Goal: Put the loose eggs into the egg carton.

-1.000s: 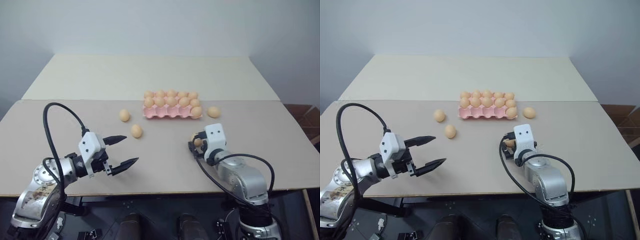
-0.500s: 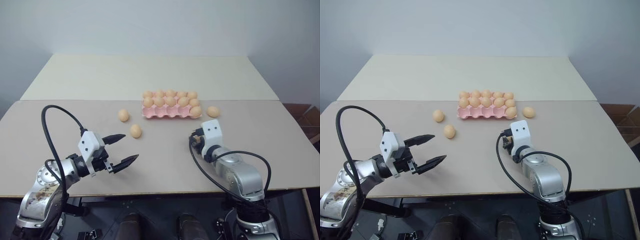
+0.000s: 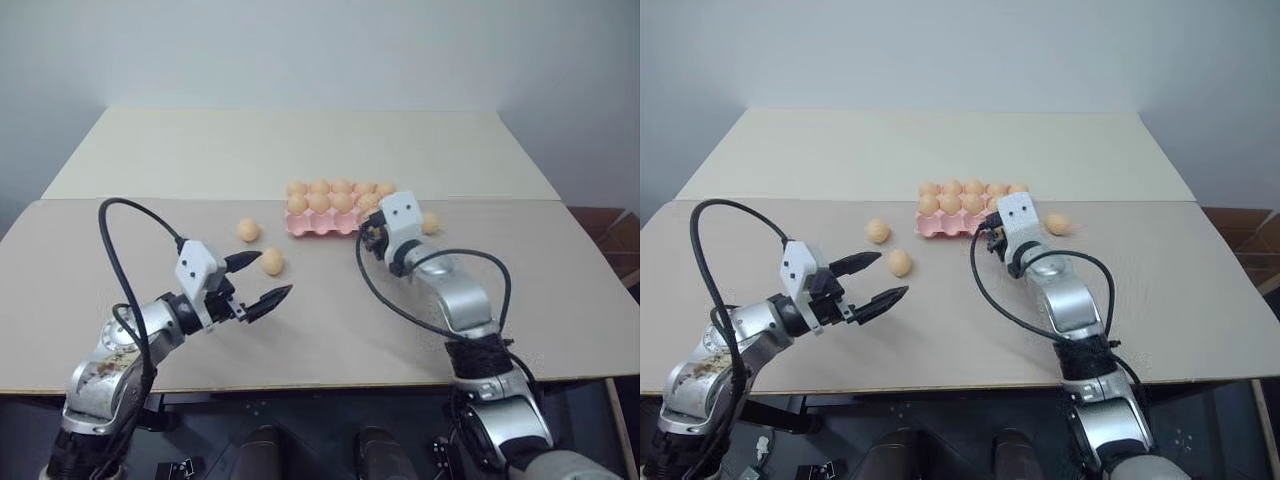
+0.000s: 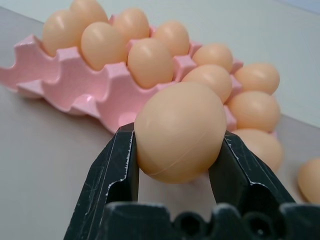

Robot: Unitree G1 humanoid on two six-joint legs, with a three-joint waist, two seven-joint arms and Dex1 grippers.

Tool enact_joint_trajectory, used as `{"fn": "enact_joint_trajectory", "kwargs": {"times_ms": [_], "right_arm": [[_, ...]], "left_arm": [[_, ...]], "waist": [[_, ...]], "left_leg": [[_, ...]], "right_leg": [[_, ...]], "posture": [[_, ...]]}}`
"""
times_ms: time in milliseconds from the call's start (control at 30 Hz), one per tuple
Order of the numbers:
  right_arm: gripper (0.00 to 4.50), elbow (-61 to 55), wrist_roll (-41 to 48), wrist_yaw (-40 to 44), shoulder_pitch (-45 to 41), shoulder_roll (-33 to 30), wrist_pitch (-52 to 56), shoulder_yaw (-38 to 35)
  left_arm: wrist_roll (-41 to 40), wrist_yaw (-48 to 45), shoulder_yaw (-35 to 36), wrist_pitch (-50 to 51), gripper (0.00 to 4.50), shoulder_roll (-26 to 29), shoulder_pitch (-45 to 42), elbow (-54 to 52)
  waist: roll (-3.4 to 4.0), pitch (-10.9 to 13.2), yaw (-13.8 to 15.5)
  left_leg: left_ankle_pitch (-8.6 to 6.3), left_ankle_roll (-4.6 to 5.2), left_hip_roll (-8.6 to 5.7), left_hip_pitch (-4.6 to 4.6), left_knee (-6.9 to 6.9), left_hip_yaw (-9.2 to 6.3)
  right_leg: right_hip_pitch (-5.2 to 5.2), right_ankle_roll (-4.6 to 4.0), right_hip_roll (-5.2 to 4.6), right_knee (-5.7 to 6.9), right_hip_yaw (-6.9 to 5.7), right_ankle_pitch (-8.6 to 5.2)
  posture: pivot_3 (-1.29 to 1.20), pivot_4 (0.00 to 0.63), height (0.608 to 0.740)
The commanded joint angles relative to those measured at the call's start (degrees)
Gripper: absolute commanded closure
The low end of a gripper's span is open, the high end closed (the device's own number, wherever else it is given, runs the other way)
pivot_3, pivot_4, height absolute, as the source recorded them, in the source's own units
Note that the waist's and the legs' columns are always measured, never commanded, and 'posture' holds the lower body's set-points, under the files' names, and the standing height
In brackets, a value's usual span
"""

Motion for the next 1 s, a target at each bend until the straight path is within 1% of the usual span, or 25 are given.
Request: {"fn": "enact_joint_trajectory", "kwargs": {"times_ms": [33,233,433,500,567,667,700,767,900,1000], "right_arm": [[2.74,5.5,-1.5,0.1,-4.0,0.7,-5.5,-1.0],[2.79,14.5,-2.9,0.3,-8.5,1.3,-9.6,-1.4],[2.80,17.3,-3.4,0.8,-9.8,1.4,-10.0,-2.1],[2.08,17.2,-2.9,1.0,-9.8,1.6,-9.6,-2.8],[1.45,16.7,-2.6,1.3,-9.6,1.7,-9.1,-3.3],[0.39,14.8,-2.4,1.8,-9.0,1.7,-8.4,-3.4],[0.09,13.5,-2.3,2.2,-8.6,1.7,-8.1,-3.4],[0.01,9.9,-1.7,2.7,-7.7,1.6,-7.0,-3.9],[0.01,-3.0,0.6,4.0,-3.2,0.7,-4.3,-6.0],[0.01,-18.9,3.7,5.8,5.6,-1.0,1.3,-7.6]], "left_arm": [[0.3,-0.4,-1.0,0.4,0.00,1.0,-1.3,-2.9],[0.8,-0.3,-1.3,0.3,0.00,1.5,-1.9,-3.4],[0.9,-0.3,-1.0,0.3,0.00,1.5,-1.5,-3.7],[0.9,-0.2,-0.9,0.3,0.00,1.5,-1.4,-3.8],[1.1,-0.1,-0.9,0.2,0.00,1.4,-1.5,-3.6],[1.1,-0.1,-0.9,0.2,0.00,1.4,-1.5,-3.7],[1.1,-0.1,-0.9,0.2,0.00,1.5,-1.4,-3.7],[1.1,0.0,-0.9,0.3,0.00,1.4,-1.4,-3.7],[1.0,0.3,-0.5,0.2,0.00,1.3,-1.1,-4.0],[0.9,0.7,-0.4,0.0,0.00,0.9,-0.6,-4.3]], "waist": [[0.00,0.0,-0.1],[0.02,0.0,-0.2],[0.03,0.0,-0.4],[0.03,0.0,-0.5],[0.03,0.0,-0.7],[0.03,0.0,-0.9],[0.03,0.0,-1.0],[0.03,0.0,-1.1],[0.04,0.0,-1.1],[0.04,0.0,-0.6]], "left_leg": [[0.00,0.00,0.00,0.00,0.00,0.00],[0.00,-0.01,0.00,-0.03,0.00,0.00],[0.01,-0.01,0.00,-0.15,0.00,0.01],[0.01,-0.02,0.00,-0.23,0.00,0.01],[0.02,-0.03,0.00,-0.29,0.00,0.01],[0.02,-0.03,0.00,-0.30,-0.01,0.01],[0.02,-0.03,0.00,-0.31,0.00,0.01],[0.02,-0.03,0.01,-0.31,0.00,0.00],[0.02,-0.03,0.01,-0.37,0.00,-0.02],[0.02,-0.03,0.01,-0.40,-0.01,-0.05]], "right_leg": [[0.00,0.00,0.00,0.00,0.00,0.00],[-0.07,-0.01,0.00,0.02,0.02,0.00],[-0.21,-0.01,-0.01,0.07,0.03,0.01],[-0.28,-0.01,-0.02,0.08,0.04,0.01],[-0.34,-0.01,-0.02,0.10,0.05,0.01],[-0.35,-0.01,-0.02,0.10,0.05,0.01],[-0.35,-0.01,-0.02,0.10,0.05,0.01],[-0.37,-0.01,-0.02,0.11,0.05,0.01],[-0.41,-0.01,-0.02,0.11,0.04,0.01],[-0.40,-0.01,-0.04,0.09,0.00,0.01]], "posture": [[0.00,0.150,0.740],[0.00,0.150,0.740],[0.00,0.150,0.740],[0.00,0.150,0.740],[0.00,0.150,0.740],[0.00,0.150,0.740],[0.00,0.150,0.740],[0.00,0.150,0.740],[0.00,0.150,0.740],[0.00,0.150,0.740]]}}
